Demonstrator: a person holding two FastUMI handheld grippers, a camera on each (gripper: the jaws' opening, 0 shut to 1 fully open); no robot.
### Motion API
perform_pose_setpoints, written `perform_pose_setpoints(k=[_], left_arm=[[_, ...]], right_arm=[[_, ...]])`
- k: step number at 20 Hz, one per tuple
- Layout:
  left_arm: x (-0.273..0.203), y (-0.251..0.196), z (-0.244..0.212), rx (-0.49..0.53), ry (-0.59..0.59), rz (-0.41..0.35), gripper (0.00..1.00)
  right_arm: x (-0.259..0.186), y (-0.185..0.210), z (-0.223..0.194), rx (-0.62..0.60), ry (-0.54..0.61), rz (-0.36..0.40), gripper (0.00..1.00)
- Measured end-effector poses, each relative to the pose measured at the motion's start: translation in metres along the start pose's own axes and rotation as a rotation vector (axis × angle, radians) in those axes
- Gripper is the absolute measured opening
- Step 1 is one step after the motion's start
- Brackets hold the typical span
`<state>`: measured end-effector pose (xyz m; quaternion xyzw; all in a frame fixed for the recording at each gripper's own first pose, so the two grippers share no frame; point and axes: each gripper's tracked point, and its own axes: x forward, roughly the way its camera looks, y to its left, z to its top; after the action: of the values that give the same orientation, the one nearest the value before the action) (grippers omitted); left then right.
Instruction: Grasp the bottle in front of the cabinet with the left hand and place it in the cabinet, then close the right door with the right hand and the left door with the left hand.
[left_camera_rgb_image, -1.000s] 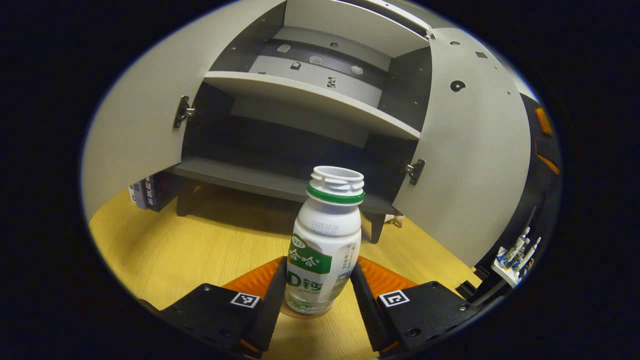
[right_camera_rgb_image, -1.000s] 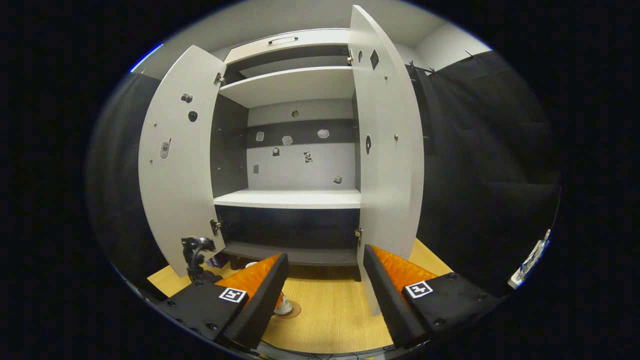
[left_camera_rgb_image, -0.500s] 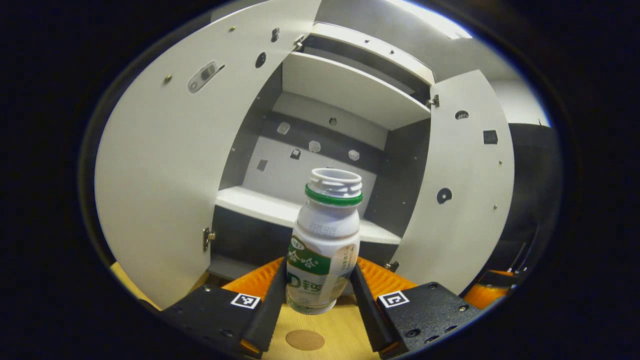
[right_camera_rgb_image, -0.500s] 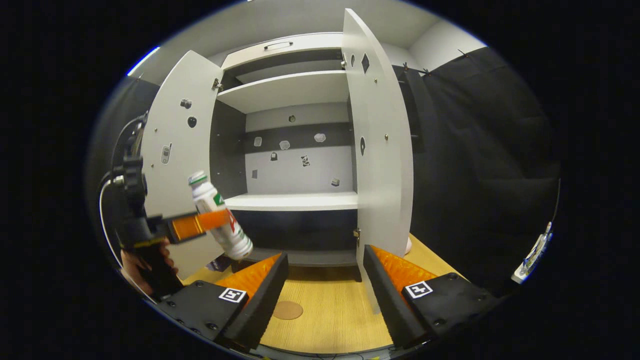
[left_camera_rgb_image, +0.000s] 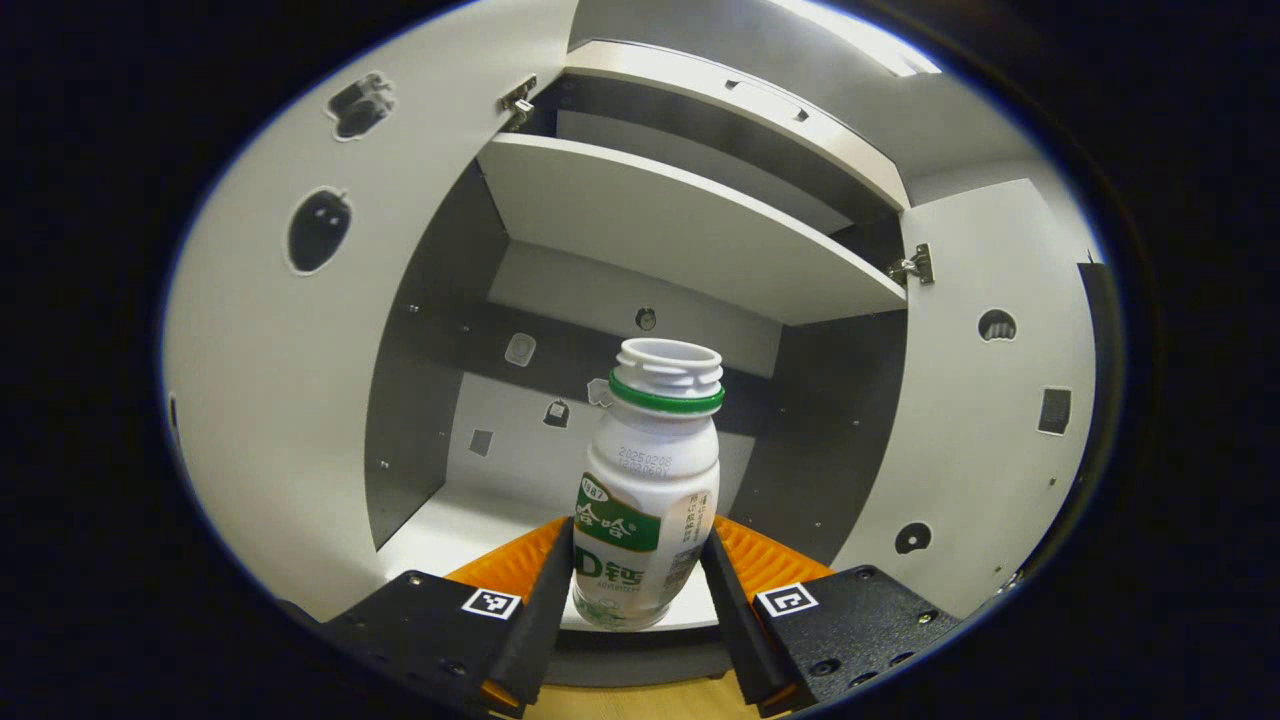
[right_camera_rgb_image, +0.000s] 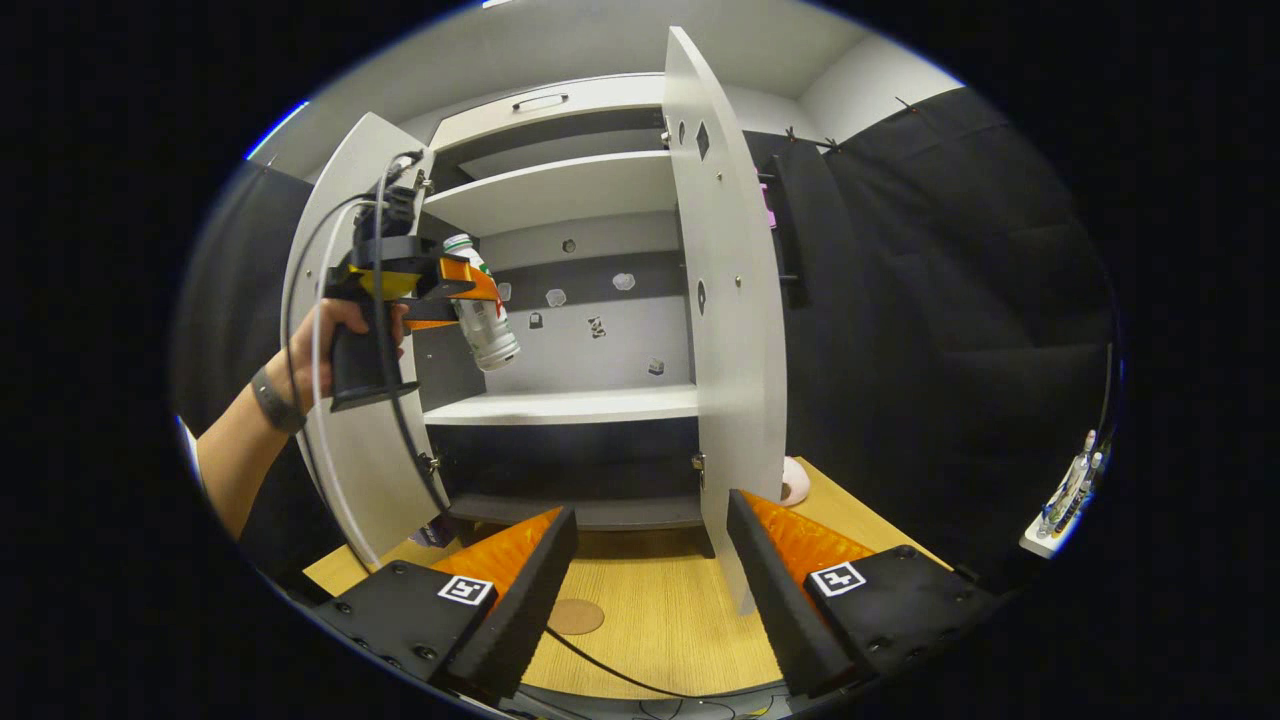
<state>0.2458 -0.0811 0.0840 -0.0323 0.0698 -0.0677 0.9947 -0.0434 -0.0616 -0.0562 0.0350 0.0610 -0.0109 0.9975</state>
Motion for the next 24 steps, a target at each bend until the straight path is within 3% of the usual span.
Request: perform_pose_setpoints(k=[5,8,11,18,20,22,24], left_arm=[[0.079,-0.001,-0.033,0.123,0.145,0.014,0.72],[0.104,-0.005,-0.073,0.09,0.266,0.0,0.72],[0.112,-0.004,-0.087,0.065,0.312,0.028,0.72],[0.106,-0.002,-0.079,0.1,0.285,0.09,0.76],[0.103,0.001,-0.076,0.109,0.263,0.1,0.81],[0.101,0.004,-0.073,0.087,0.227,0.102,0.94],[0.094,0.001,-0.056,0.044,0.155,0.082,0.95]], right_arm=[[-0.017,-0.029,0.013,0.015,-0.024,-0.1,0.99],[-0.028,-0.047,0.016,0.023,-0.037,-0.152,0.99],[-0.037,-0.071,0.014,0.024,-0.038,-0.223,0.99],[-0.057,-0.107,0.009,0.05,-0.046,-0.344,0.99],[-0.058,-0.113,0.009,0.043,-0.045,-0.358,0.99],[-0.057,-0.113,0.01,0.039,-0.044,-0.355,0.99],[-0.053,-0.111,0.012,0.035,-0.047,-0.344,0.99]])
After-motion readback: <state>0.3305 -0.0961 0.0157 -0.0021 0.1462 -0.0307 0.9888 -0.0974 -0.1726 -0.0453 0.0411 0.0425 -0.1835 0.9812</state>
